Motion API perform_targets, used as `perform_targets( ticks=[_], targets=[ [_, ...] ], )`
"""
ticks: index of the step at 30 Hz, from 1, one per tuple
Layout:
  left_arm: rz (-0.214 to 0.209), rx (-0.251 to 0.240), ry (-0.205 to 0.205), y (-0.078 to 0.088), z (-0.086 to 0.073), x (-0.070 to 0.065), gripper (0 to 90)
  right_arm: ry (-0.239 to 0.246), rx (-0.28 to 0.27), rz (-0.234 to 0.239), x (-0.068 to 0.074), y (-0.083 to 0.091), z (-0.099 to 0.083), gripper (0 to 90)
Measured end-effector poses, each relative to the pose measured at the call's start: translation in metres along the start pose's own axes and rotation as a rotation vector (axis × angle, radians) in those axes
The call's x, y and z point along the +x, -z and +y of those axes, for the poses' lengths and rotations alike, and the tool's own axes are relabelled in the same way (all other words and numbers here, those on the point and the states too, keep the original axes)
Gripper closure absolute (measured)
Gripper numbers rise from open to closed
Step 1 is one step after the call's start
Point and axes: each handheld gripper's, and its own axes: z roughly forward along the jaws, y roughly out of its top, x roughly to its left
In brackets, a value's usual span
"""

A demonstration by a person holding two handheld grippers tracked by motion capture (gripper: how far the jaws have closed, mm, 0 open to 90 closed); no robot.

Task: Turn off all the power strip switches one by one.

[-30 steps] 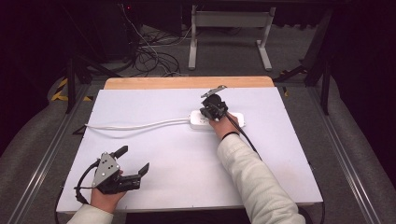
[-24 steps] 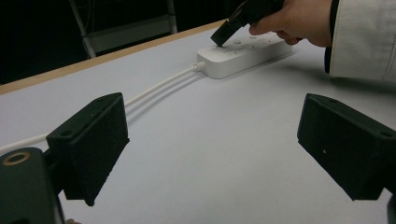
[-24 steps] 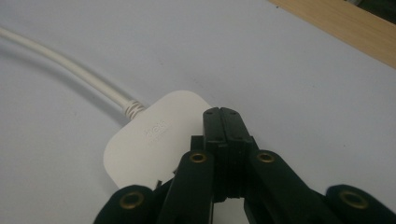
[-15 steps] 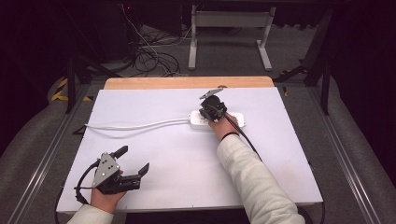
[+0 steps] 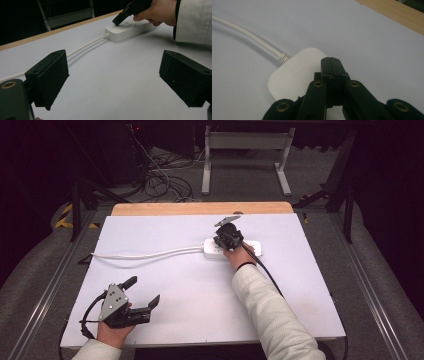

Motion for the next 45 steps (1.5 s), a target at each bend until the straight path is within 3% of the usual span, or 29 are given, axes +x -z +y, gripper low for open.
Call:
perform_targets(
  ticks=[8, 11, 15, 24, 33, 40, 45],
  targets=[
    [-0.001, 0.002, -0.004, 0.000, 0.000, 0.001, 9.3, 0.031, 0.023, -0.012, 0.002, 0.000, 0.003, 90.0],
    [0.001, 0.003, -0.004, -0.001, 0.000, 0.001, 9.3, 0.057, -0.019, -0.029, 0.004, 0.011, 0.007, 90.0],
    [0.002, 0.003, -0.003, -0.001, 0.000, 0.001, 9.3, 0.076, -0.099, 0.003, 0.006, 0.034, 0.016, 90.0],
    [0.003, 0.006, 0.004, -0.001, 0.000, 0.000, 9.2, 0.086, -0.112, 0.034, 0.007, 0.053, 0.018, 90.0],
    [0.001, 0.007, 0.000, -0.003, 0.001, 0.001, 9.2, 0.080, -0.143, 0.062, 0.007, 0.074, 0.019, 74.6],
    [0.000, 0.006, 0.006, -0.003, 0.001, 0.000, 9.2, 0.044, -0.175, 0.128, 0.009, 0.097, 0.015, 44.8],
    [-0.001, 0.007, 0.002, -0.003, 0.001, 0.001, 9.2, 0.085, -0.218, 0.151, 0.013, 0.120, 0.007, 34.7]
  ],
)
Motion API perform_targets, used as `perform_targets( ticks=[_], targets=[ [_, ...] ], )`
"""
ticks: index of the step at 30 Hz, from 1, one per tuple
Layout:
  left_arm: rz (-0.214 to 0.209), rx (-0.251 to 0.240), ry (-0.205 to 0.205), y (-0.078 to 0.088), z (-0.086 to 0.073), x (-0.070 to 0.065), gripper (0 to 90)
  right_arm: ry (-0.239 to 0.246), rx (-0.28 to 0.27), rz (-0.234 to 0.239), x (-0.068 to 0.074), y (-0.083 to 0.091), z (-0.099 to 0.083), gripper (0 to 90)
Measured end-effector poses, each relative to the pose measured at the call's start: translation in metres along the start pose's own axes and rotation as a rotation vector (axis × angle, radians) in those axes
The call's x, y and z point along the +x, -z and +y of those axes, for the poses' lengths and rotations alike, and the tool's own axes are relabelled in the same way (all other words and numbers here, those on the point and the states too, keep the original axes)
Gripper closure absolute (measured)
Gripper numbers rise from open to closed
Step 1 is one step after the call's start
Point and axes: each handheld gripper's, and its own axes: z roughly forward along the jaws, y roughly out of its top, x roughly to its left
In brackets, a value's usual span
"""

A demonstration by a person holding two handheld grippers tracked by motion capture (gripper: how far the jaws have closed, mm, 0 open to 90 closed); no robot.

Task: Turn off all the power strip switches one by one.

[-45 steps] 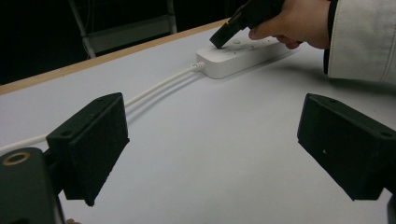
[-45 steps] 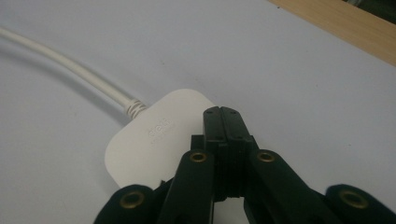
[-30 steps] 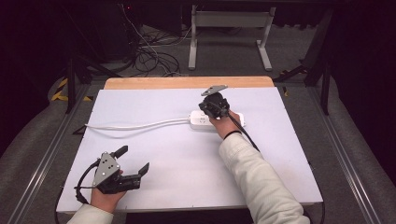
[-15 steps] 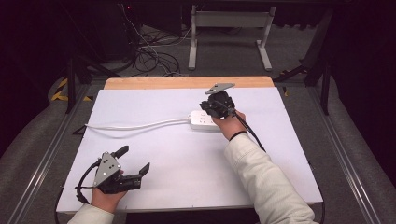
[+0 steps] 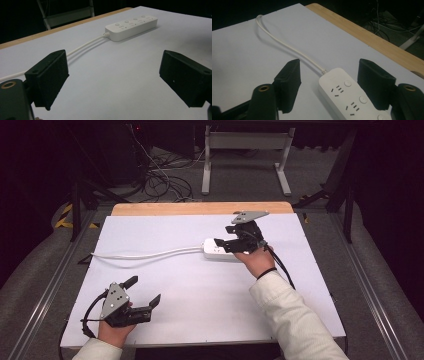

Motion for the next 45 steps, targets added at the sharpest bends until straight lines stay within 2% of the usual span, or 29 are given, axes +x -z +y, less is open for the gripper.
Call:
perform_targets(
  ticks=[5, 9, 17, 19, 22, 26, 38, 45],
  targets=[
    [-0.002, 0.001, 0.003, 0.000, 0.000, -0.001, 9.2, 0.006, -0.035, -0.005, 0.005, 0.023, -0.007, 21.9],
    [-0.002, 0.000, -0.003, 0.000, 0.000, 0.000, 9.2, 0.006, -0.078, -0.005, 0.009, 0.041, -0.017, 18.1],
    [-0.001, 0.001, -0.001, 0.000, 0.000, -0.001, 9.1, 0.028, -0.107, 0.030, 0.014, 0.065, -0.042, 11.6],
    [0.001, 0.000, -0.001, 0.000, 0.000, -0.001, 9.1, 0.021, -0.107, 0.025, 0.015, 0.070, -0.049, 6.2],
    [0.001, 0.001, -0.004, 0.000, 0.001, -0.001, 9.0, 0.026, -0.097, 0.020, 0.016, 0.077, -0.060, 4.7],
    [0.001, 0.001, -0.008, 0.000, 0.001, -0.002, 9.0, 0.010, -0.119, 0.026, 0.017, 0.085, -0.077, 2.2],
    [-0.002, -0.001, -0.006, 0.000, 0.001, -0.002, 8.9, -0.032, -0.114, 0.037, 0.021, 0.098, -0.123, 0.5],
    [-0.008, 0.001, -0.007, 0.001, 0.001, -0.001, 8.9, -0.101, -0.070, 0.065, 0.019, 0.095, -0.149, 0.1]
  ],
)
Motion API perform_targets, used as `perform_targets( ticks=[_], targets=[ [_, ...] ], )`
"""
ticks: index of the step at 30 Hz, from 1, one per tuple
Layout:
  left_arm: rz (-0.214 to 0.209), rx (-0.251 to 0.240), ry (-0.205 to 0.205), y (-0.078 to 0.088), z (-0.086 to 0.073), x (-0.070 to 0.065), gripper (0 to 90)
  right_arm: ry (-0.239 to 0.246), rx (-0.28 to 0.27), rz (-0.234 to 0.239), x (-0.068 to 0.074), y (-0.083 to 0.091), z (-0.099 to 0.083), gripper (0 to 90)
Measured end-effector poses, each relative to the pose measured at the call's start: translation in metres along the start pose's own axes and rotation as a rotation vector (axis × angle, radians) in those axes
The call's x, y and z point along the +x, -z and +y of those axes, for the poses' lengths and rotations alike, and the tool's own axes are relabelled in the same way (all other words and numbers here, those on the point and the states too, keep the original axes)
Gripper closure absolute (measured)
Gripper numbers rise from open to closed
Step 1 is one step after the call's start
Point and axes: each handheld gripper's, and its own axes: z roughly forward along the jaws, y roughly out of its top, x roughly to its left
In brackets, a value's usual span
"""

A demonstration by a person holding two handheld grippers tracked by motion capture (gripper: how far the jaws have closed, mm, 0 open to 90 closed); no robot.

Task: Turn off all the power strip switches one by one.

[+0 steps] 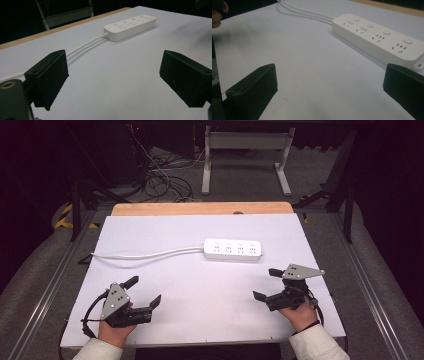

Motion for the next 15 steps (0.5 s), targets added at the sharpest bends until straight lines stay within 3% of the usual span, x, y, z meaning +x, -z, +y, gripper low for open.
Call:
perform_targets(
  ticks=[5, 10, 13, 15],
  targets=[
    [-0.011, 0.006, -0.005, 0.001, 0.000, 0.002, 8.5, 0.016, 0.020, 0.006, 0.000, 0.004, -0.016, 0.0],
    [-0.017, 0.018, -0.032, 0.003, -0.001, 0.003, 7.2, 0.036, 0.028, -0.062, 0.001, 0.009, -0.018, 0.0],
    [-0.029, 0.026, -0.034, 0.003, -0.002, 0.003, 6.5, -0.018, -0.003, -0.018, -0.001, 0.012, -0.017, 0.1],
    [-0.037, 0.027, -0.018, 0.003, -0.002, 0.005, 6.2, -0.005, 0.007, -0.028, 0.000, 0.012, -0.017, 0.2]
  ],
)
